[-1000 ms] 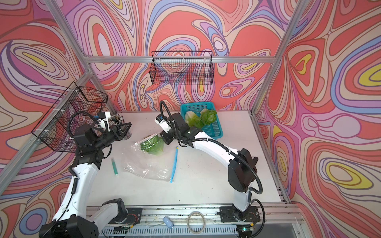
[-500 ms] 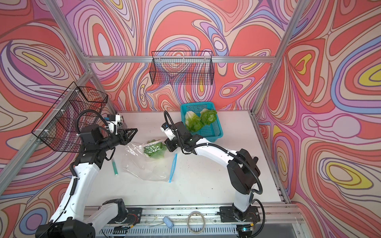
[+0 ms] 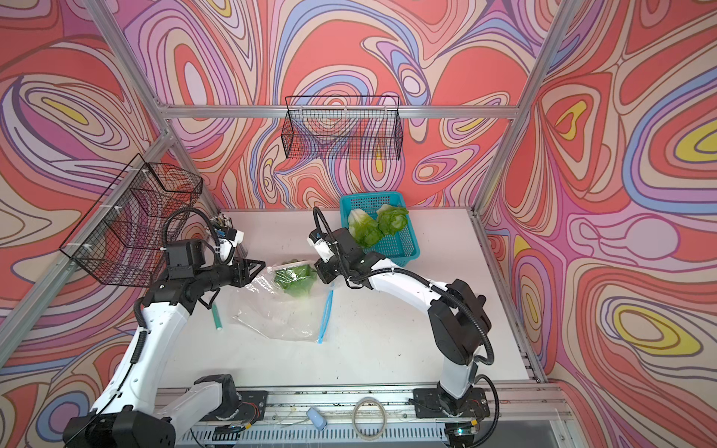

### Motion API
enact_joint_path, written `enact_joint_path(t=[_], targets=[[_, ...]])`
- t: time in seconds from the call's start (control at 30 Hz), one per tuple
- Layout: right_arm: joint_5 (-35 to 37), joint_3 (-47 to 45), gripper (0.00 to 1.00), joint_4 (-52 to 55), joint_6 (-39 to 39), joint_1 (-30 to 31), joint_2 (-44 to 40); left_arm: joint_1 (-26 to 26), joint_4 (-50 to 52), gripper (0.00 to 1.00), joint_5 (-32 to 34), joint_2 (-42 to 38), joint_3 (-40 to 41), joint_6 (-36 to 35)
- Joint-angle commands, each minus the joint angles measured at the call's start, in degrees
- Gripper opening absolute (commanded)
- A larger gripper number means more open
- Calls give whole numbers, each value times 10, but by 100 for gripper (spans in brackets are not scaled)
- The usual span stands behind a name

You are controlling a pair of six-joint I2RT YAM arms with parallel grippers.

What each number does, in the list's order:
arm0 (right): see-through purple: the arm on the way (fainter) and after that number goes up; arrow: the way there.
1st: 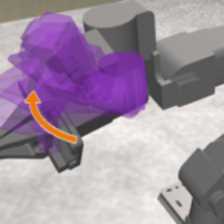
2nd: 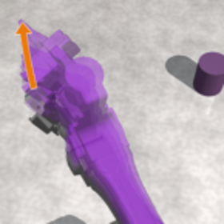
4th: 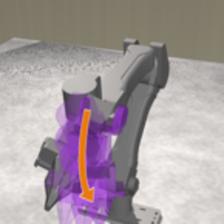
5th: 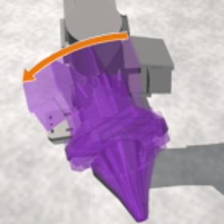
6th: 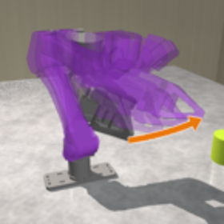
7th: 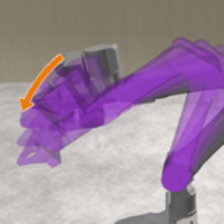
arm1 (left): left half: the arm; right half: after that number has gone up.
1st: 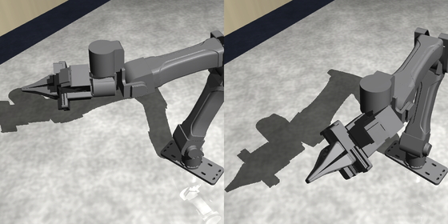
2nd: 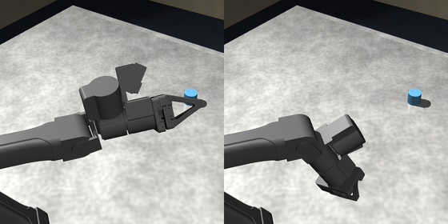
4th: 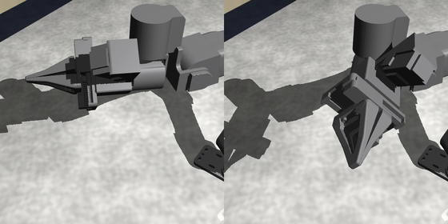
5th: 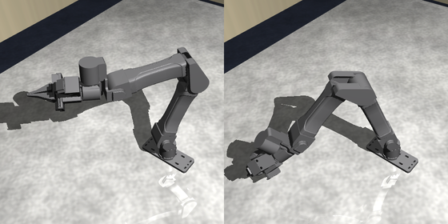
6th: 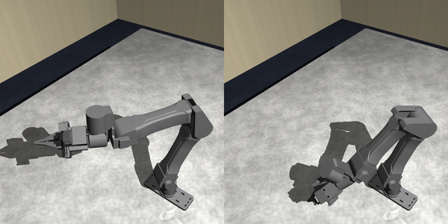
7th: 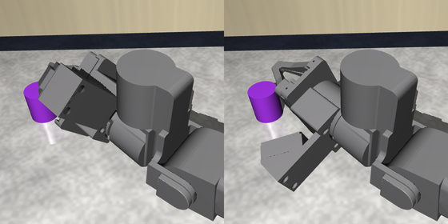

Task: Open the zip-top bag and take out the chinese cabbages
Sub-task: Place the zipper food storage bag at the center of the board, then unzip the zipper on the zipper food storage bag.

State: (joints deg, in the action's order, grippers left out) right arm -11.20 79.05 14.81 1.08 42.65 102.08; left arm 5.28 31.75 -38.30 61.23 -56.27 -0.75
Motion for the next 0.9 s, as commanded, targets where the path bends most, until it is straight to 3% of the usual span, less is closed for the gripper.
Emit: enact_joint_path(t=[0.0,0.3,0.43,0.87], targets=[[7,-8,0,5,-9,-5,-27,-3,26,40,19,4,-3,-25],[6,-12,0,6,-10,-11,-29,-5,29,38,17,11,5,-36],[5,-11,0,8,-10,-13,-29,-9,31,32,11,17,7,-42],[-6,-13,0,14,-13,-14,-32,-21,7,33,17,34,20,-40]])
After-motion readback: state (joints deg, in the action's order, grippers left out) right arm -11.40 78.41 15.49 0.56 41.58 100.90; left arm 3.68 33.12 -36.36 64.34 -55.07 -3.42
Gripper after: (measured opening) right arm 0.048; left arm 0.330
